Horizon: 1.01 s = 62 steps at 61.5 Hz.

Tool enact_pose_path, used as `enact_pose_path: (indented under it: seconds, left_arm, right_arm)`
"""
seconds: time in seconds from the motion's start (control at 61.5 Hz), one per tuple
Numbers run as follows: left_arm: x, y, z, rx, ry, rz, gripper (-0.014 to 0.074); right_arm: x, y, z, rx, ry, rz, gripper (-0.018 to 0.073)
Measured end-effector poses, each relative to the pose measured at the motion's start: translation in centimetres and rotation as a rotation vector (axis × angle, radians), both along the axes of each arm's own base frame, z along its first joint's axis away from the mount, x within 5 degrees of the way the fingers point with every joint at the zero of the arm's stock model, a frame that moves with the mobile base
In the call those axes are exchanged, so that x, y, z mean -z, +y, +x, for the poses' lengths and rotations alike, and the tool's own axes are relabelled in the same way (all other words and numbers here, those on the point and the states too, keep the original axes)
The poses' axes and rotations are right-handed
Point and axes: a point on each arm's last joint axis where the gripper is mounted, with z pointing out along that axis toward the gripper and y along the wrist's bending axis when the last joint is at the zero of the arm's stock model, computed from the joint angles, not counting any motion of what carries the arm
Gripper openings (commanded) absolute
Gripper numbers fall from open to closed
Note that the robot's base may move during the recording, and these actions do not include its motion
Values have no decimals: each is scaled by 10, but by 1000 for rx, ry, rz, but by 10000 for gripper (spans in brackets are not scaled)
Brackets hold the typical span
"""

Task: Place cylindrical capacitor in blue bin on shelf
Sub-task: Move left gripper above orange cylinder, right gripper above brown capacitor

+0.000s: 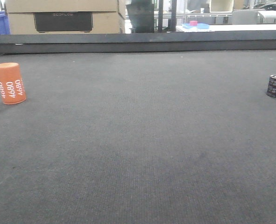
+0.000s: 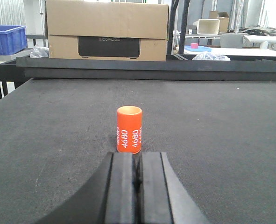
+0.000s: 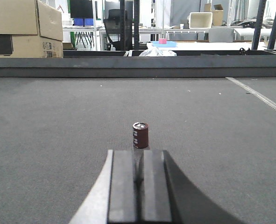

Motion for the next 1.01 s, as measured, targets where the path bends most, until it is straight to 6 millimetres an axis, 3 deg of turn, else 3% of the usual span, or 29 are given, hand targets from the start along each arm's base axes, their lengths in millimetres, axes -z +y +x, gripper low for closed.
enact_pose_path:
  seconds: [0.862, 1.008]
  left_arm:
    - [-1, 0, 0, 0, 0, 0, -111]
    - [-23, 1, -6, -2, 37, 19, -111]
  right_arm:
    - [-2, 0, 0, 2, -20, -2, -165]
    - [-13, 0, -3, -4, -4, -2, -165]
